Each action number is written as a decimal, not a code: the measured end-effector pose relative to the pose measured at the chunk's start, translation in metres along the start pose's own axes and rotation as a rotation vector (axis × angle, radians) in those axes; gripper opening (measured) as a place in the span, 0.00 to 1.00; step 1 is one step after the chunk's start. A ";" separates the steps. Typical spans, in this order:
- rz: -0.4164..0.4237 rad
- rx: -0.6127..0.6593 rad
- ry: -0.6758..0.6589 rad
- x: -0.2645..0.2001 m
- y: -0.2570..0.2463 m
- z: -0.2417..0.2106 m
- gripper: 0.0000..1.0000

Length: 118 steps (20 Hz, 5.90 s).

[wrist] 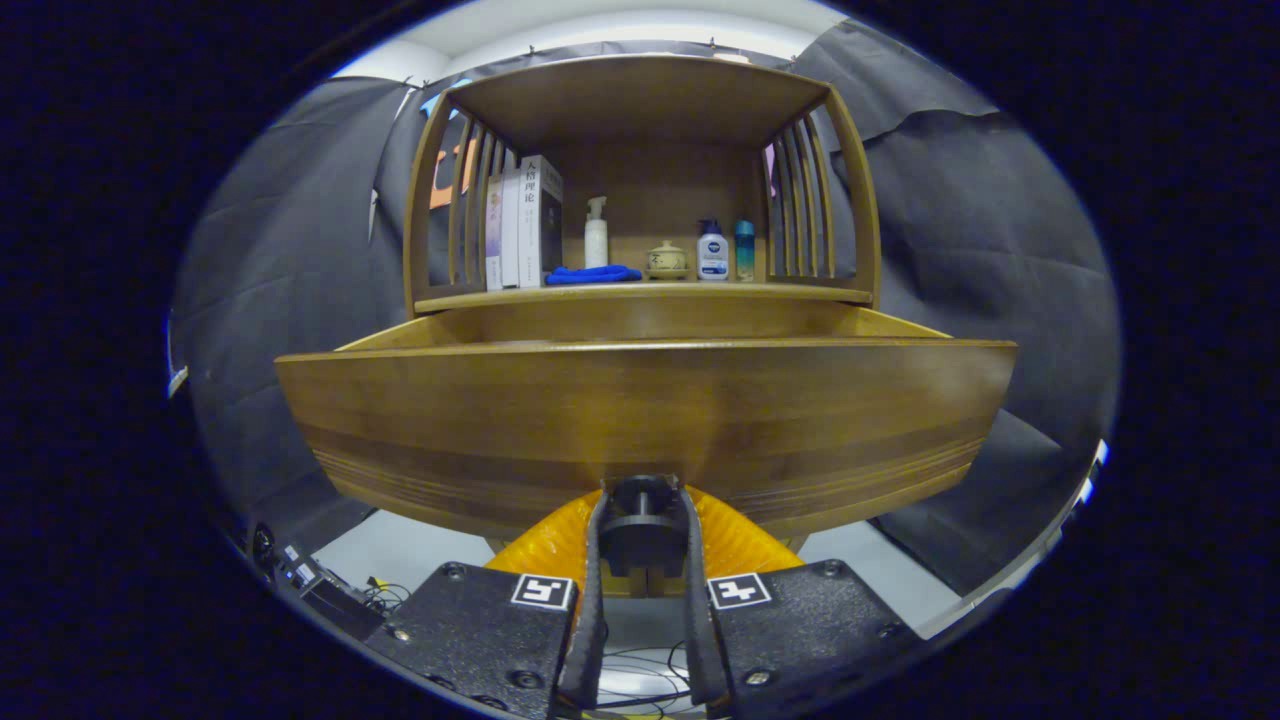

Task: Pull open the drawer, take out the items inside it, and place them on the countertop above the cabinet.

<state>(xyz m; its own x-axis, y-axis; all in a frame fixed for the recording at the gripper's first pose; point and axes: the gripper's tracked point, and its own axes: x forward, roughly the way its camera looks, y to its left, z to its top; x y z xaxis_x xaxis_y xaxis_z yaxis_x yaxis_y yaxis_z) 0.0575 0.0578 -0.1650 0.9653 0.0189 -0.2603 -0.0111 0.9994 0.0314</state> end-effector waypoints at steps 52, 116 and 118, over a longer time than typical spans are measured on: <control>0.002 -0.030 0.930 0.100 0.012 0.043 0.97; -0.070 0.085 0.716 0.252 -0.023 0.176 0.61; -0.064 0.081 0.682 0.244 -0.019 0.188 0.66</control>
<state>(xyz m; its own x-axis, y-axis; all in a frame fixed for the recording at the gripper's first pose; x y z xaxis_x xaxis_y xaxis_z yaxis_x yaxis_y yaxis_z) 0.3423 0.0388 -0.0481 0.5834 -0.0009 -0.8122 0.0858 0.9945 0.0604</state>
